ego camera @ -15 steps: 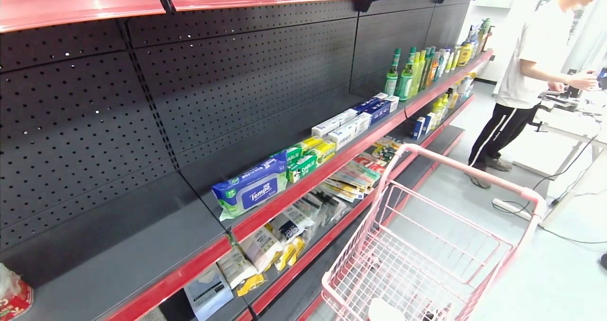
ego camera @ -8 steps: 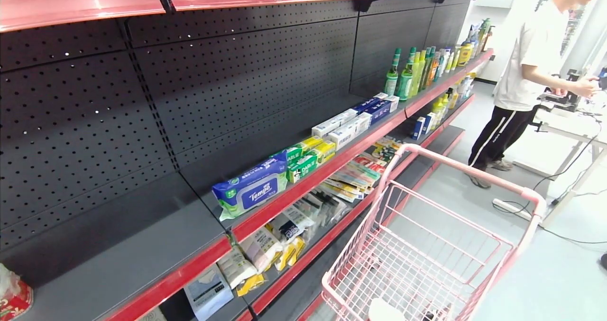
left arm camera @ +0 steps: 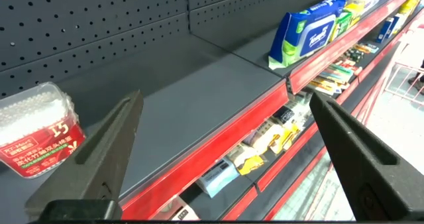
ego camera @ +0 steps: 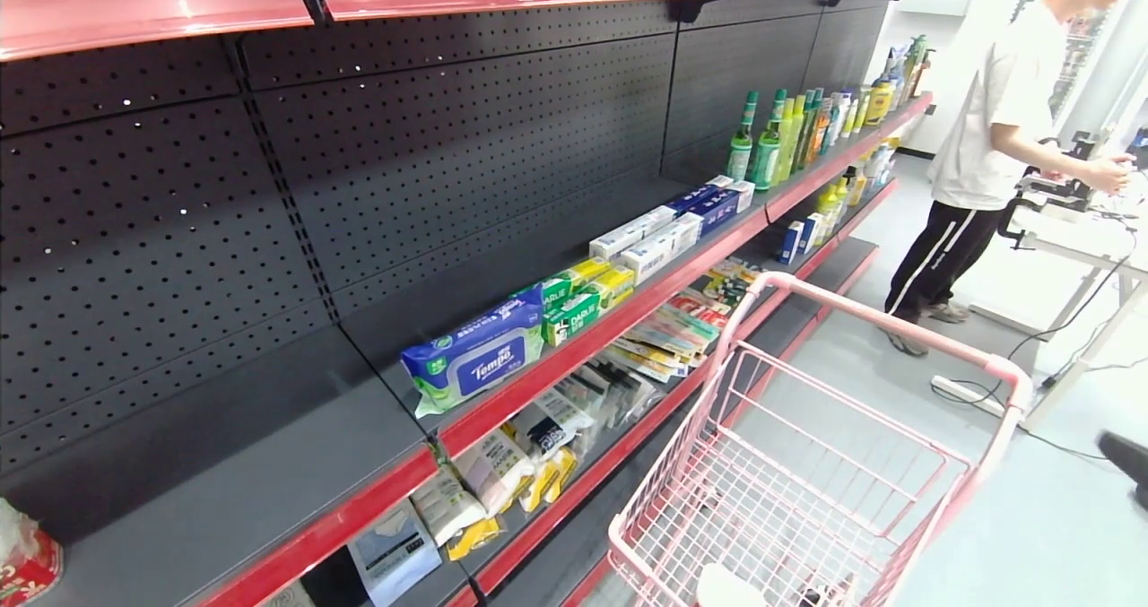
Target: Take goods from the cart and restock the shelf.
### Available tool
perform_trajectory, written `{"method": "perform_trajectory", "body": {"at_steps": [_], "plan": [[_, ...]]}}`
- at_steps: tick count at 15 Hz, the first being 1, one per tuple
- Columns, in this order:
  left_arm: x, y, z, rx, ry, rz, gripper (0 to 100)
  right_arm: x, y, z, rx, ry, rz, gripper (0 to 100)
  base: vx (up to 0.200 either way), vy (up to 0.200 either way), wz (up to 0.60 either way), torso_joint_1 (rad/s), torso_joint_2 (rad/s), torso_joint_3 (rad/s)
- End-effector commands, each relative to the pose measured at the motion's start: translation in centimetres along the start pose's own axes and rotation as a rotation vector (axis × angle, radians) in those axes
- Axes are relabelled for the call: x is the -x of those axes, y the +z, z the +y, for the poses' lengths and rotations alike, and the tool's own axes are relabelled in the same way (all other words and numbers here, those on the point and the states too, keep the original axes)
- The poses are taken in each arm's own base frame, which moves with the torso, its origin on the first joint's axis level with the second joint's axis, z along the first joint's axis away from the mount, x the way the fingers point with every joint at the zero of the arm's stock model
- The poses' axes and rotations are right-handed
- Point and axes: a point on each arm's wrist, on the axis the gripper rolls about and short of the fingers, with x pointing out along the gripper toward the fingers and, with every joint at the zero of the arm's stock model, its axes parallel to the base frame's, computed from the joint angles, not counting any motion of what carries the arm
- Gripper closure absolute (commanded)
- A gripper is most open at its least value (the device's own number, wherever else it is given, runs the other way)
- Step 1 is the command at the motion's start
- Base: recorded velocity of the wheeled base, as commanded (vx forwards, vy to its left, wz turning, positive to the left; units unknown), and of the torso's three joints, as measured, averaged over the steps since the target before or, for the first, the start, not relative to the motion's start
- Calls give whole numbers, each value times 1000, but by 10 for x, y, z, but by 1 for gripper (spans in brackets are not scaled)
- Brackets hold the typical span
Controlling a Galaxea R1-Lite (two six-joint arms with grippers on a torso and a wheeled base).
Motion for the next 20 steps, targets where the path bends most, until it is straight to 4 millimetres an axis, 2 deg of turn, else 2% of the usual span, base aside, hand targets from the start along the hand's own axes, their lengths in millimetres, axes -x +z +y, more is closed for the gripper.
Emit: {"method": "perform_trajectory", "body": {"at_steps": [1, 3, 4, 5, 6, 7, 10, 12, 20], "plan": [[0, 0, 0, 0, 1, 1, 0, -196, -33, 0, 83, 34, 504, 0, 0, 0, 0, 0, 0, 0], [0, 0, 0, 0, 1, 1, 0, -222, -79, 21, 200, 151, 686, 0, 0, 0, 0, 0, 0, 0], [0, 0, 0, 0, 1, 1, 0, -235, -95, 31, 246, 190, 738, 0, 0, 0, 0, 0, 0, 0], [0, 0, 0, 0, 1, 1, 0, -235, -95, 31, 246, 190, 738, 0, 0, 0, 0, 0, 0, 0], [0, 0, 0, -1, 1, -1, 0, -261, -113, 35, 326, 259, 783, 0, 0, 0, 0, 0, 0, 0], [0, 0, 0, -1, 1, -1, 0, -269, -125, 35, 352, 289, 813, 0, 0, 0, 0, 0, 0, 0], [0, 0, 0, -1, 1, -1, 0, -280, -153, 31, 422, 346, 893, 0, 0, 0, 0, -28, 64, 28], [0, 0, 0, -1, 1, -1, 0, -282, -165, 29, 446, 376, 925, 0, 0, 0, 0, -75, 176, 93], [0, 0, 0, -1, 1, -1, 0, -290, -186, 28, 473, 397, 937, 0, 0, 0, 0, -95, 209, 116]]}}
